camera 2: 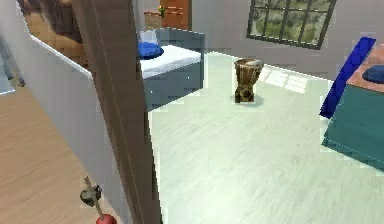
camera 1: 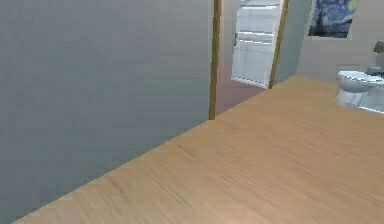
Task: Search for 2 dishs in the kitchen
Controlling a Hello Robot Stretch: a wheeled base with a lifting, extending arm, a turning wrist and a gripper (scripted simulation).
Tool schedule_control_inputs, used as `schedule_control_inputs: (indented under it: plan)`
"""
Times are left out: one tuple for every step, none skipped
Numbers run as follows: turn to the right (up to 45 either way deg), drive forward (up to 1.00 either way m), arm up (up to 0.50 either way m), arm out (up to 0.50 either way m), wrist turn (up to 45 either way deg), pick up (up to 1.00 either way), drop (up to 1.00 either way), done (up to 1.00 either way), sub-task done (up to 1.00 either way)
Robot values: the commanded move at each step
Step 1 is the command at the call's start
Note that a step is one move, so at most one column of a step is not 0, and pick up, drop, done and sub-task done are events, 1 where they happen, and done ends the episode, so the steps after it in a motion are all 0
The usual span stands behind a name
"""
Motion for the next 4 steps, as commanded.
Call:
schedule_control_inputs:
  plan:
    - [21.0, 0.00, 0.00, 0.00, 0.0, 0.00, 0.00, 0.00, 0.00]
    - [0.0, 1.00, 0.00, 0.00, 0.0, 0.00, 0.00, 0.00, 0.00]
    - [0.0, 1.00, 0.00, 0.00, 0.0, 0.00, 0.00, 0.00, 0.00]
    - [3.0, 0.00, 0.00, 0.00, 0.0, 0.00, 0.00, 0.00, 0.00]
